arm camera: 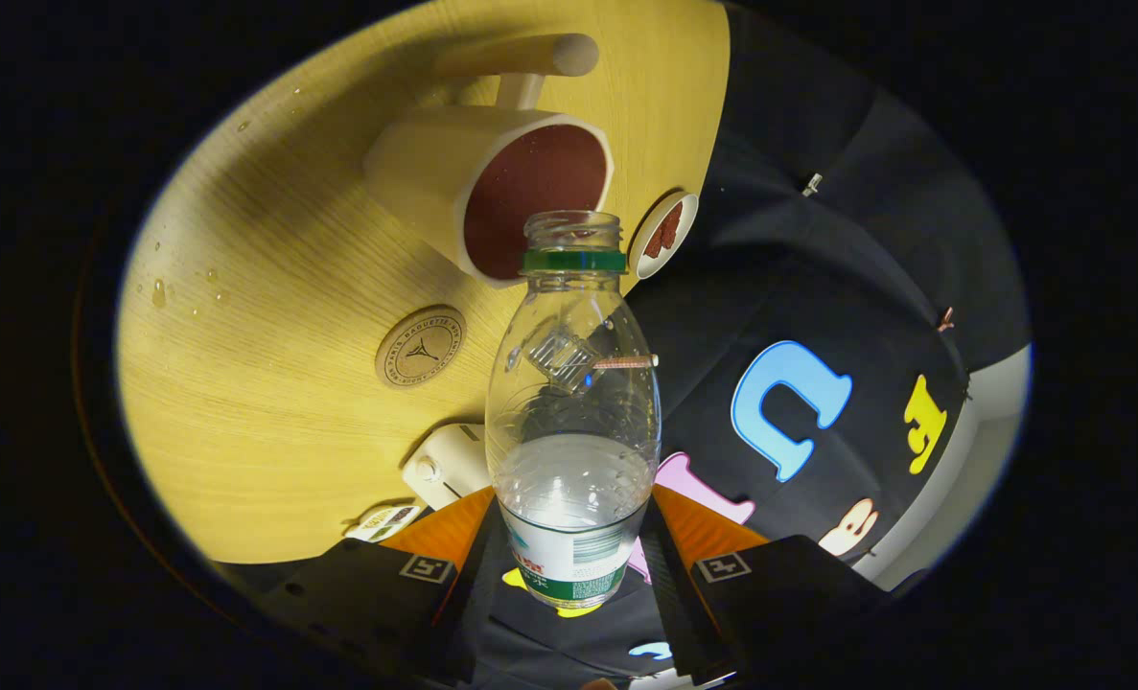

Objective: Take the bottle from table, then pour the juice into the cup, finally place the bottle on the coaster

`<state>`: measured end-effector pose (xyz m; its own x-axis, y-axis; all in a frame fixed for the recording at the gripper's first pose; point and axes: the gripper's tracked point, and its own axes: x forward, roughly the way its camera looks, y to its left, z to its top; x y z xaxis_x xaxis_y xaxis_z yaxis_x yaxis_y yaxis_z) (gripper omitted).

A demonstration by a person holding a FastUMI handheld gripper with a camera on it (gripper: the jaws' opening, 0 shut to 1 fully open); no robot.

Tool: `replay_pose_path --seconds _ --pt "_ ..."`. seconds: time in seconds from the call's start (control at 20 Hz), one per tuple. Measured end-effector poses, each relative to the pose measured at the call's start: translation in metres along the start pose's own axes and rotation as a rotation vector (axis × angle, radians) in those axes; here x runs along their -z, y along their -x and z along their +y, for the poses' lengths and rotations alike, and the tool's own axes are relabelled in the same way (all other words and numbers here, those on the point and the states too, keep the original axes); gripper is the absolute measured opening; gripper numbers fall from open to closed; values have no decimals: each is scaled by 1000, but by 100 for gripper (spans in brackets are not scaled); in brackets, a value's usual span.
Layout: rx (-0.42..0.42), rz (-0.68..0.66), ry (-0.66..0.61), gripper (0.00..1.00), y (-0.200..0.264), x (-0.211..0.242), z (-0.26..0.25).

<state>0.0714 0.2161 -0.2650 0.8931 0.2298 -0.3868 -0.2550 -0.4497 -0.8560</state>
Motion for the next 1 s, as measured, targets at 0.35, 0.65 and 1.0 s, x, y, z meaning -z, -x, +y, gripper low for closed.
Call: replay_pose_path --seconds 0.35,0.65,1.0 --pt "-185 54 -591 76 18 -11 46" --pt "-208 20 -1141 77 28 -25 31" --pt "-229 -140 -1693 76 23 -19 -5"
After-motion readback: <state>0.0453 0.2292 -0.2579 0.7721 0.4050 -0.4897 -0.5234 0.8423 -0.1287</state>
